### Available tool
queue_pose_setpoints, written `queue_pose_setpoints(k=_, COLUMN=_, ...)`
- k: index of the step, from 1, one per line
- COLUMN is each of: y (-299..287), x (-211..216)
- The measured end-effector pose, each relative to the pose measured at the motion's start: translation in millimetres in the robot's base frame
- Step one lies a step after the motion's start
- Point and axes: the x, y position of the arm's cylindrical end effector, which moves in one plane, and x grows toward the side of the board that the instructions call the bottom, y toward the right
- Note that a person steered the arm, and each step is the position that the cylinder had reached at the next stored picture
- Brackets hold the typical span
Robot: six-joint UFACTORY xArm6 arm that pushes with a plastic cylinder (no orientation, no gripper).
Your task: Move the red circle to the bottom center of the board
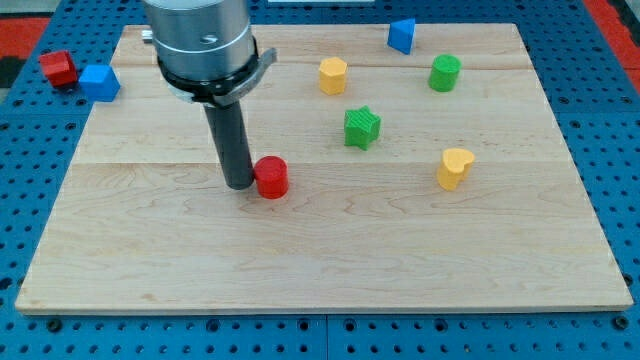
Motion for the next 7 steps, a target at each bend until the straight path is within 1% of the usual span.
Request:
queue_pose_setpoints(k=2, y=43, x=1)
queue_pose_setpoints(k=4, y=43, x=1)
queue_pose_setpoints(k=5, y=41, x=0)
queue_pose_setpoints(k=7, y=-2, x=-14)
